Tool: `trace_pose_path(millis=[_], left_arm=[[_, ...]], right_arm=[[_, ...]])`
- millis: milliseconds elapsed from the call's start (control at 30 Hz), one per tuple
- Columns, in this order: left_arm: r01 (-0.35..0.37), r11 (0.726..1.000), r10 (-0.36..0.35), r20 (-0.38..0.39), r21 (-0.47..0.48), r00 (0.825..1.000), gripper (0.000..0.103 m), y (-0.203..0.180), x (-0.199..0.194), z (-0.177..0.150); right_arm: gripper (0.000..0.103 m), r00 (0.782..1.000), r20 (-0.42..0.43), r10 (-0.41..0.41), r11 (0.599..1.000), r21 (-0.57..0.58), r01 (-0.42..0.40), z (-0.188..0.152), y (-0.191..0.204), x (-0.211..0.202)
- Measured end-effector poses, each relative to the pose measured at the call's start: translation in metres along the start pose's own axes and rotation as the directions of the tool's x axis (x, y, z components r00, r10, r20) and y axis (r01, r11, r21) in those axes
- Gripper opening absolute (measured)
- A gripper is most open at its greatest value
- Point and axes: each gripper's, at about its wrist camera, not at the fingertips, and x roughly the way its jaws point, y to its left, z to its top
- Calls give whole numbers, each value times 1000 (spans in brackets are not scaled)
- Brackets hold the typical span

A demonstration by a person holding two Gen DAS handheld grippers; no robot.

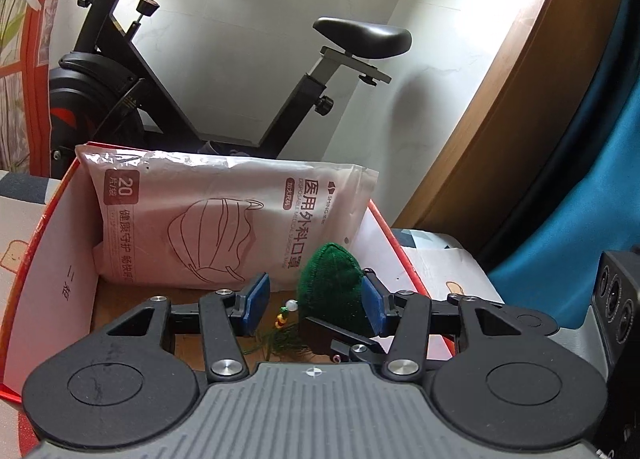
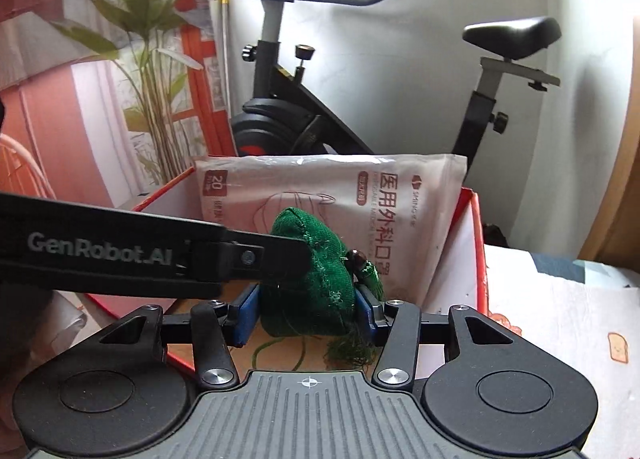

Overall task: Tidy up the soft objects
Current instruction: 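Carry the green ornament with the right gripper into the red box and release, then withdraw the right gripper up from the red box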

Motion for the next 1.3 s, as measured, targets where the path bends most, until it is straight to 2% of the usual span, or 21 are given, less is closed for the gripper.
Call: trace_pose_path(millis=[167,267,333,400,433,500,567,733,1000,1300], left_arm=[[-63,997,62,30,35,998,55,1,-12,1],[-112,992,110,50,50,993,64,3,-25,3],[-148,987,144,65,57,987,69,5,-35,5],[-179,982,174,82,62,981,78,7,-47,6],[-188,980,182,89,62,979,81,8,-53,6],[-197,978,189,112,68,976,95,10,-68,6],[-202,976,189,141,79,972,99,12,-85,5],[-268,958,244,196,107,950,103,10,-119,3],[-303,947,274,230,103,934,103,5,-162,-12],[-348,927,301,280,138,912,103,-6,-205,-42]], right_arm=[[49,997,-19,-70,997,14,71,-1,-8,3],[58,997,-9,-81,997,15,81,0,-9,-4],[58,996,1,-85,996,11,85,1,-7,-11],[61,996,11,-91,996,5,90,2,-5,-19],[65,995,17,-94,996,2,94,3,-4,-24],[75,995,24,-101,995,5,101,3,-3,-34],[89,993,30,-113,994,11,113,4,0,-42],[103,988,71,-140,990,-5,140,4,10,-69],[103,984,125,-125,992,16,124,2,23,-108],[103,974,200,-106,994,18,104,-16,39,-152]])
